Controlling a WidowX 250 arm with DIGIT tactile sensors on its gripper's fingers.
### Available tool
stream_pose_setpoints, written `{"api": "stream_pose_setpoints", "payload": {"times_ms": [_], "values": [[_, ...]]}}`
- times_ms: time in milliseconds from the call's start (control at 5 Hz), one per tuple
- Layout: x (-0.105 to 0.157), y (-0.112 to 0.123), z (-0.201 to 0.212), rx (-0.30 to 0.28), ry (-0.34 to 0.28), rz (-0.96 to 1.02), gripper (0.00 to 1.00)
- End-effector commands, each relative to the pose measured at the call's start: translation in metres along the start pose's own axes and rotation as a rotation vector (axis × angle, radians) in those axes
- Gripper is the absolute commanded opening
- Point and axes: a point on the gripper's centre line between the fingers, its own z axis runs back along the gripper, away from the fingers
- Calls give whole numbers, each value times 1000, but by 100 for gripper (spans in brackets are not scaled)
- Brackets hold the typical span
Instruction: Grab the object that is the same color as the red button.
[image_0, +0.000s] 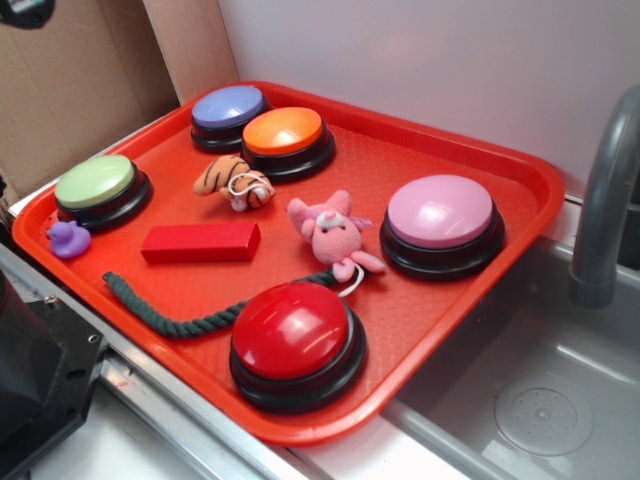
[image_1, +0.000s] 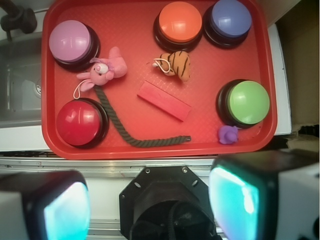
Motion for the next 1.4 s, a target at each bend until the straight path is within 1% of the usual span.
{"api": "stream_pose_setpoints", "payload": {"times_ms": [0, 200, 400, 600, 800, 1000, 1200], "values": [[0, 0, 0, 0, 0, 0, 100], [16, 13, -20, 41, -42, -70, 100], [28, 22, -39, 28, -42, -182, 100], [36, 33, -65, -20, -45, -306, 100], [38, 46, -91, 6, -19, -376, 100], [36, 53, -112, 11, -31, -410, 100], [33, 53, -141, 54, -27, -419, 100]]}}
